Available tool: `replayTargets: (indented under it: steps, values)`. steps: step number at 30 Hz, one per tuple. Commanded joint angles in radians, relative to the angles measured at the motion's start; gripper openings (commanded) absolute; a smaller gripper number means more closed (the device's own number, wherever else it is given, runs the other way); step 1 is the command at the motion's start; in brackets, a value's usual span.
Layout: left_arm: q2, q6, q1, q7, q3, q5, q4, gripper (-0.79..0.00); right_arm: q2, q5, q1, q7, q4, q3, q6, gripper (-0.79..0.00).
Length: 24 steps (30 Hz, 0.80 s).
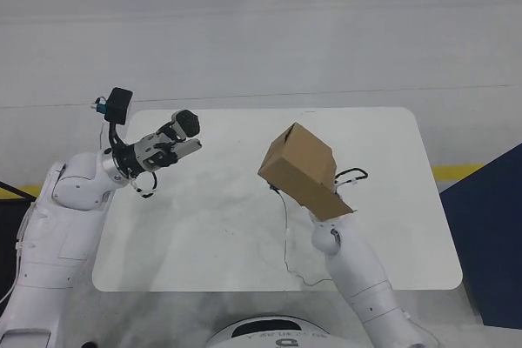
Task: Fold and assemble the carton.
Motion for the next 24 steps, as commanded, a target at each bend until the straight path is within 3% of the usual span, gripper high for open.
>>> replayTargets:
  steps: [1,9,11,16,24]
  values:
    - [0.003,0.006,0.031,0.011,-0.022,0.007,-0.007,0.000,0.000,-0.001,-0.001,0.001,-0.001,0.001,0.002,-0.785]
    - [0.003,0.006,0.031,0.011,-0.022,0.007,-0.007,0.000,0.000,0.001,-0.002,-0.011,0.002,0.002,-0.003,-0.785]
    - [0.003,0.006,0.031,0.011,-0.022,0.007,-0.007,0.000,-0.002,0.076,0.010,-0.199,0.042,0.008,-0.047,-0.785]
    - [0.003,0.006,0.031,0.011,-0.022,0.007,-0.007,0.000,0.002,0.276,0.020,-0.687,-0.050,0.075,-0.196,-0.785]
    - [0.003,0.006,0.031,0.011,-0.022,0.007,-0.007,0.000,0.033,0.291,-0.073,-1.435,-0.344,0.141,-0.336,-0.785]
